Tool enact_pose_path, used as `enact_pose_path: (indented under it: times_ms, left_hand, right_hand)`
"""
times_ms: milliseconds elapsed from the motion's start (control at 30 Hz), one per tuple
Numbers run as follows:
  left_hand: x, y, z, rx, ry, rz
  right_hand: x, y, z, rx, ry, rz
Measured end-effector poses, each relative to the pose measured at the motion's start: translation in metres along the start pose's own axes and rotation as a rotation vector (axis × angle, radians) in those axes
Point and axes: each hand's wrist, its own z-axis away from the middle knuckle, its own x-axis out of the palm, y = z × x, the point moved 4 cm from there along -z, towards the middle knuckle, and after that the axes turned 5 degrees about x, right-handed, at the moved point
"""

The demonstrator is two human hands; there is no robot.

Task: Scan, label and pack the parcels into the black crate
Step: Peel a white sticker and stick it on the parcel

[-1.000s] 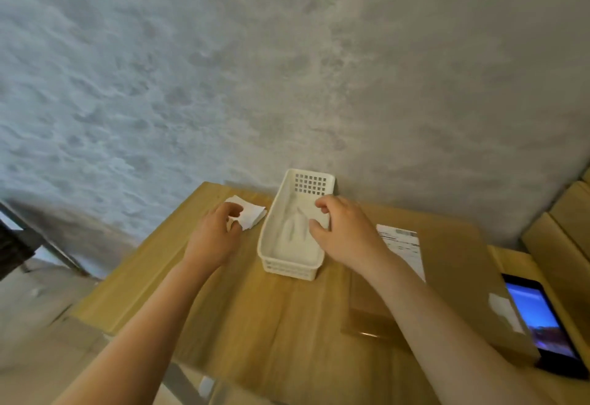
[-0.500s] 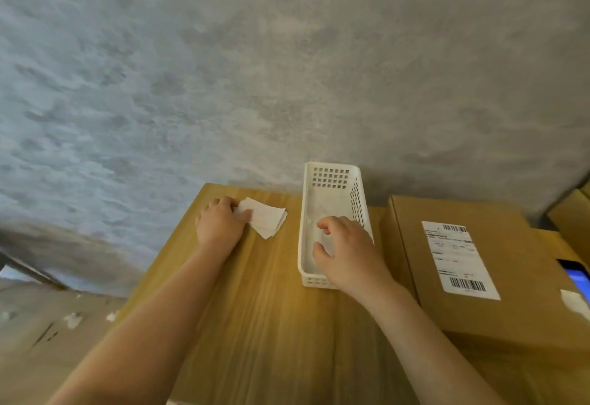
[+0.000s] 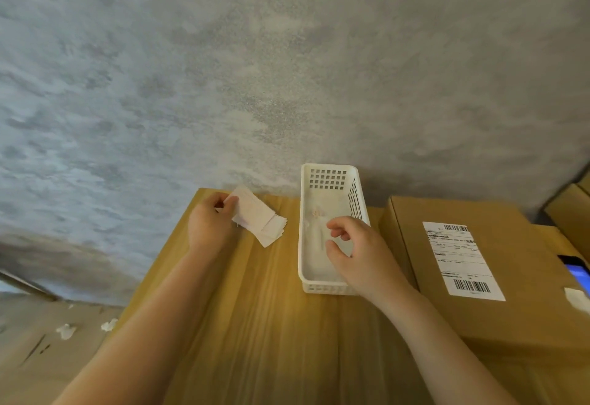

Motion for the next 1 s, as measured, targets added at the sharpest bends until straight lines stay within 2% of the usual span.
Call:
enact_pose_path:
  times_ms: [167,367,467,600,1000]
  left_hand:
    - [-0.015,0.072,0.036,0.103,-0.024,0.209]
    - [0.012,0.138,0.093,0.145,-0.231,0.381]
    - [0.041,0.16,0.111,0.13,-0.301,0.388]
    - [0.063,0.175,0.129,0.116,-0.318,0.352]
    - [0.104,0.215,0.167,0.143,-0.343,0.311]
  right_hand:
    - [-0.034,-0.003,0.007,-0.005,0.041,-0.258]
    - [-0.072,0.008,0.028,0.071,-0.012,-0.543]
    - [-0.094,0.026,0.041,0.098,0.007,-0.578]
    - [-0.119,0.043,0.055,0.103,0.023,-0.558]
    - [-0.165,0.083,0.076,0.099,-0.096,-0.577]
